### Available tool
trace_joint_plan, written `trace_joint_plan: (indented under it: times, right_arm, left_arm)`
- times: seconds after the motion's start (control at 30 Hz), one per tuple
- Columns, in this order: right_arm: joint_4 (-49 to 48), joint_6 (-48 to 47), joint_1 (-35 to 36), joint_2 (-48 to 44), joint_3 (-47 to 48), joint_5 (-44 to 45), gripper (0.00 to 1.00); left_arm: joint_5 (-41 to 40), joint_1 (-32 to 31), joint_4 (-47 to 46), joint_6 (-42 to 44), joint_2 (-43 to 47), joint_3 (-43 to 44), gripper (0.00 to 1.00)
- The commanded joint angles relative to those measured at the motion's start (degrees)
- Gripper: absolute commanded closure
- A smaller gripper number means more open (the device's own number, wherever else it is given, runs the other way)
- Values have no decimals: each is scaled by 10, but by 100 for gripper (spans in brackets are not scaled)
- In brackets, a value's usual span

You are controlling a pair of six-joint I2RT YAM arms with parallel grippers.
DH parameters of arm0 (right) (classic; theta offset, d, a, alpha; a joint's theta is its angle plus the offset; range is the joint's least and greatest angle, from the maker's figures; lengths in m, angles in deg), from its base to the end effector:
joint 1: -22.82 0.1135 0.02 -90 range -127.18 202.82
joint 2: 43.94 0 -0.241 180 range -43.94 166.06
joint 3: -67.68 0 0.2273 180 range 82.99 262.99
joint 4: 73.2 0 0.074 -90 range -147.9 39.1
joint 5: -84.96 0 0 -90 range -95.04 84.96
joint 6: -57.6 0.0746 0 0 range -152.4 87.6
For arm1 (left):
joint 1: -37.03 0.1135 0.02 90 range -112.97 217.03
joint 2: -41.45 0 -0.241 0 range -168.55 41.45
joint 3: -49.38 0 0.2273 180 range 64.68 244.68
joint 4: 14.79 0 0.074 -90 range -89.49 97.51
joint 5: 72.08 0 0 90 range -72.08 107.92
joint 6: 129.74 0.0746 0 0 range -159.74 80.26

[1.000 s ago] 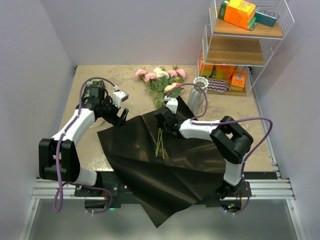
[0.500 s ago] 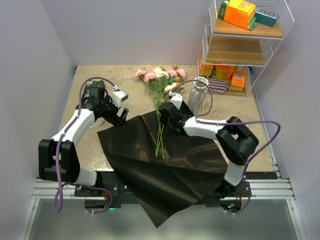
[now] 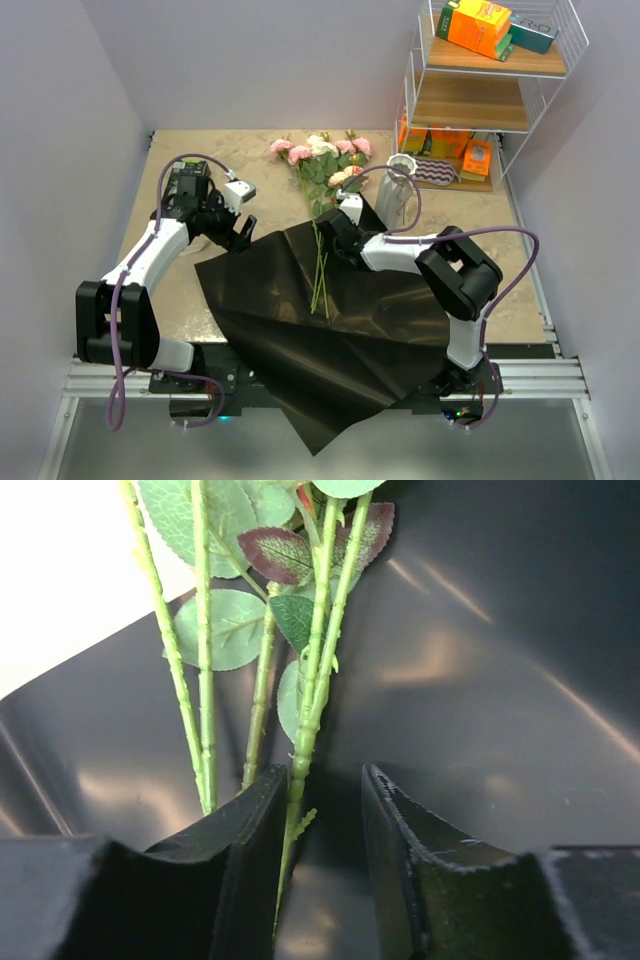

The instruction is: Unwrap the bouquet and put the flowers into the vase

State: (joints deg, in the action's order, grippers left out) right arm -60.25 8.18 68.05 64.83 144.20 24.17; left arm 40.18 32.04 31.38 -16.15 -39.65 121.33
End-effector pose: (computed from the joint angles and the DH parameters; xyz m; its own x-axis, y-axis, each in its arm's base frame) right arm 0.2990 0.2497 0.1217 -0.6251 0.1761 -0.7604 0.0384 0.9800 0.1954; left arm 0.2850 -0.0532 0.1978 -0.6326 0.4270 -0.6461 0.5984 0.7991 -0.0578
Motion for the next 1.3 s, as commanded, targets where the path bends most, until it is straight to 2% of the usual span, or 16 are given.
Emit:
trace_joint_plan:
  times: [0.0, 0.4, 0.5, 0.53, 0.67, 0.97, 1.13, 1.27]
  right_arm:
    - [-8, 6, -2, 10, 25, 8, 63]
    - [-6, 14, -3, 54, 51, -3, 69]
    - [-6, 13, -2, 43, 46, 0, 82]
    - [-6, 13, -3, 34, 42, 2, 89]
    - [-7, 5, -1, -2, 29, 15, 100]
    - [-10, -27, 9, -117, 6, 47, 100]
    - [-76, -89, 31, -200, -29, 74, 100]
    - [-148, -176, 56, -240, -52, 105, 100]
  left_arm:
    - [1, 2, -20, 8, 16, -3, 1]
    - [9, 2, -12, 9, 24, -5, 1]
    - [9, 1, -10, 13, 26, -7, 1]
    - [8, 2, -9, 13, 27, -7, 1]
    - [6, 2, -8, 13, 30, -5, 1]
    - [3, 1, -5, 12, 37, 0, 1]
    - [3, 1, 0, 15, 43, 1, 1]
    - [0, 2, 2, 17, 45, 0, 1]
